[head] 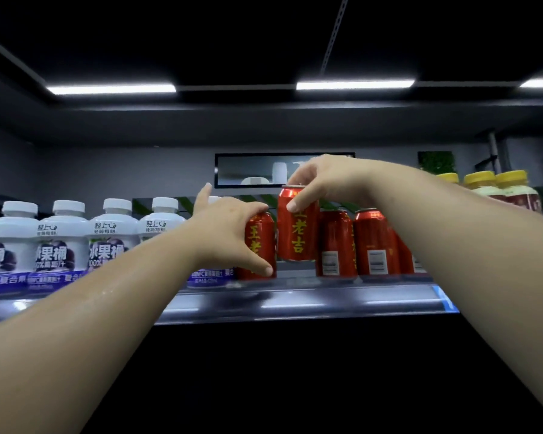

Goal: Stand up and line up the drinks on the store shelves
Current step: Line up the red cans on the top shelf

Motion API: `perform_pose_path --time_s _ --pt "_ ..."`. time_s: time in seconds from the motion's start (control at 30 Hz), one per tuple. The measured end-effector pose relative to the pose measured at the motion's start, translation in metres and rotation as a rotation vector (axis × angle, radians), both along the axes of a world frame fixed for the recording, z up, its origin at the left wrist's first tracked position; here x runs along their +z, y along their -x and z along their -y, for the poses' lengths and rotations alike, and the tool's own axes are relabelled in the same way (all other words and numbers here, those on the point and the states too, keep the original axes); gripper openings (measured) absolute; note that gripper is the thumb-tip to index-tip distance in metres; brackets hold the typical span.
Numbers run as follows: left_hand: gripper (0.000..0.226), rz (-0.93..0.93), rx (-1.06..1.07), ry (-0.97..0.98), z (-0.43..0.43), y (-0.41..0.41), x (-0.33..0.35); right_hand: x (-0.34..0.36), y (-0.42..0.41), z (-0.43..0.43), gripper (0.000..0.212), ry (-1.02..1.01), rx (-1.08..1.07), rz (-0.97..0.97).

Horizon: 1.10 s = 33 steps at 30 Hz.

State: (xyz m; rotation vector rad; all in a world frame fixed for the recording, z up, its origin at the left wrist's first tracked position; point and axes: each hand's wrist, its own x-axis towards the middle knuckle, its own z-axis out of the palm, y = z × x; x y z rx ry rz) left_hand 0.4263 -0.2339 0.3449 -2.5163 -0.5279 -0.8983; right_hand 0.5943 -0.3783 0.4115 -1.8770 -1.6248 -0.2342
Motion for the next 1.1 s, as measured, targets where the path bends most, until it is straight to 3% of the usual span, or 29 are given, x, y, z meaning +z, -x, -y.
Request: perform_pose_path --time_s 0.13,0.27,0.37,0.57,0.83,0.97,1.1 --pt "0.09 0.021 -0.055 0.077 -0.004 0.0 0.003 0.001 -0.001 -0.015 0.04 0.139 -0.061 0.024" --pt "0.049 0.129 -0.072 0.085 -0.012 -0.002 0.008 -0.002 -0.003 -0.024 0.044 0.224 -0.125 0.035" --pt "0.033 0.175 -0.039 0.074 -0.011 -0.008 0.01 -0.005 -0.005 -0.025 0.045 0.222 -0.153 0.038" --pt "0.029 0.19 0.014 0.071 -0.009 -0.013 0.012 -0.009 0.0 -0.028 0.038 0.251 -0.199 0.142" --pt "0.026 0.224 0.046 0.088 -0.004 -0.016 0.012 -0.004 0.0 -0.023 0.04 0.308 -0.178 0.137" --pt "0.03 0.268 0.065 0.049 0.007 -0.031 0.011 -0.004 -0.002 -0.013 0.05 0.328 -0.161 0.165" --pt "0.038 0.26 -0.07 0.051 0.019 -0.047 0.01 -0.005 -0.019 0.015 0.069 0.195 -0.24 0.219"
